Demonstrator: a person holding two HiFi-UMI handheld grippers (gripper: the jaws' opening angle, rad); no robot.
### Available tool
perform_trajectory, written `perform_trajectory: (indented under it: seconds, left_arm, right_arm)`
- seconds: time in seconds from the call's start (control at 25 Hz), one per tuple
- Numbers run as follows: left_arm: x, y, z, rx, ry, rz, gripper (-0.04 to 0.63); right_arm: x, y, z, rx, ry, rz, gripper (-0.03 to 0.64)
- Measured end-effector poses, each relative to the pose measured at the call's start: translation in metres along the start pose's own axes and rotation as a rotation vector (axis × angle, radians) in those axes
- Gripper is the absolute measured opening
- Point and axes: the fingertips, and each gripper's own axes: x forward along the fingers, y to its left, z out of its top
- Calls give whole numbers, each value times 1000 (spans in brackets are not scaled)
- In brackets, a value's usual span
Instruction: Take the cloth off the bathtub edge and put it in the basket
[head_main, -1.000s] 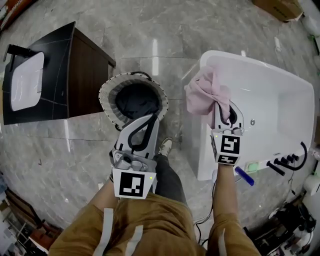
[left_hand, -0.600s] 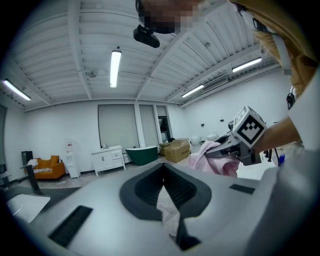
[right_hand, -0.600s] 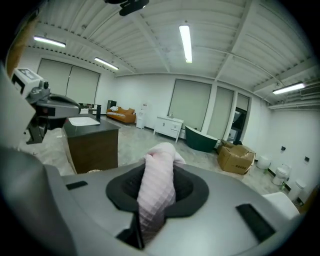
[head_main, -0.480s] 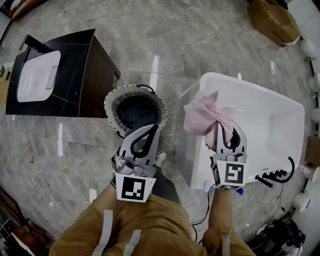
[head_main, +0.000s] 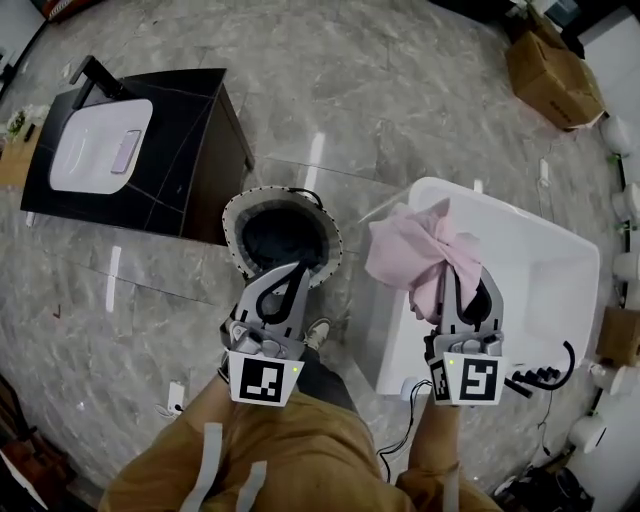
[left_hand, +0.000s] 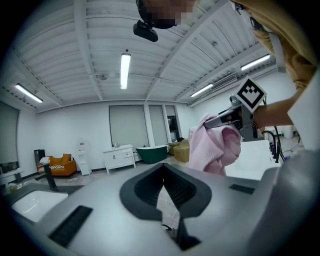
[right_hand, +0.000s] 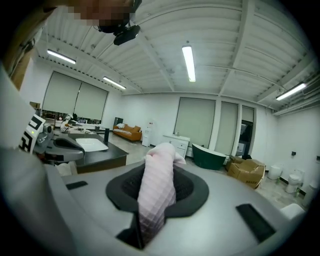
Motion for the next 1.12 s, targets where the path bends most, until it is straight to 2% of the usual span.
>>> perform_trajectory:
  seconds: [0.44, 0.8, 1.12]
  left_arm:
    - [-35, 37, 33, 17, -17, 109, 5]
    - [-74, 63, 57, 40, -14, 232, 5]
    - [-110, 87, 54, 38, 2, 345, 5]
  right_arm:
    - [-33, 21, 114, -8, -181, 82, 84]
    - [-45, 68, 177, 1, -314, 267, 84]
    - [-42, 114, 205, 22, -392, 429, 84]
